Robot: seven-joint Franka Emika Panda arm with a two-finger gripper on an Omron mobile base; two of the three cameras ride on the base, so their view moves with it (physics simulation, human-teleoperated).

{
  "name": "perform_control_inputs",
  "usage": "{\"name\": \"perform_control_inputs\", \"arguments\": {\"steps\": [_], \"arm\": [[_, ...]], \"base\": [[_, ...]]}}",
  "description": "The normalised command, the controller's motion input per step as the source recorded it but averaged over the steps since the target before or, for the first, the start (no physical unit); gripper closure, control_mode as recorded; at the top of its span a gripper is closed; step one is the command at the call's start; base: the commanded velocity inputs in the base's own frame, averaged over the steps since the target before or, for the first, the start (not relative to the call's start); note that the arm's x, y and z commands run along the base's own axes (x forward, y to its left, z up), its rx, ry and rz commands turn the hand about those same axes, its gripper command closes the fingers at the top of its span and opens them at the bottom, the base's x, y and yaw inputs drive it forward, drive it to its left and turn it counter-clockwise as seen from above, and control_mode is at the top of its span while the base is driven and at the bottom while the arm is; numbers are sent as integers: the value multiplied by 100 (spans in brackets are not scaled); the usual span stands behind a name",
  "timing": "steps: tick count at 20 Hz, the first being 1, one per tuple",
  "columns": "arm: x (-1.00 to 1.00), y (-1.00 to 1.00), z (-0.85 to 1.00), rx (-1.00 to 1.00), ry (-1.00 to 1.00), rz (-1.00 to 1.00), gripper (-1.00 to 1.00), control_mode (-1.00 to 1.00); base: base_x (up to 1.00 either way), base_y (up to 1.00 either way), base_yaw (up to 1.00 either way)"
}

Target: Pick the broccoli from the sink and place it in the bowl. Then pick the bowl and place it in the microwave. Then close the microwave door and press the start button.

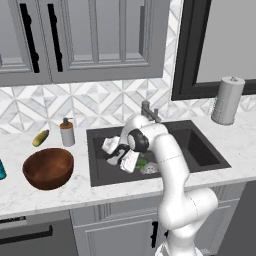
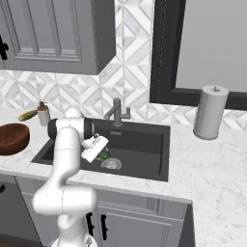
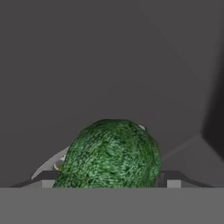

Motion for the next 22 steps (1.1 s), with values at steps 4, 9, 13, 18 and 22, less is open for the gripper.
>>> {"name": "perform_control_inputs", "arguments": {"steps": [4, 9, 13, 18, 22], "arm": [[-28, -3, 29, 7, 0, 0, 100, -100], [-81, 33, 93, 15, -1, 5, 100, -100], [-80, 56, 100, 25, 0, 14, 100, -100], [-71, 65, 100, 19, -6, 12, 100, -100], [-54, 75, 100, 10, -9, 2, 100, -100]], "base": [[0, 0, 0], [0, 0, 0], [0, 0, 0], [0, 0, 0], [0, 0, 0]]}}
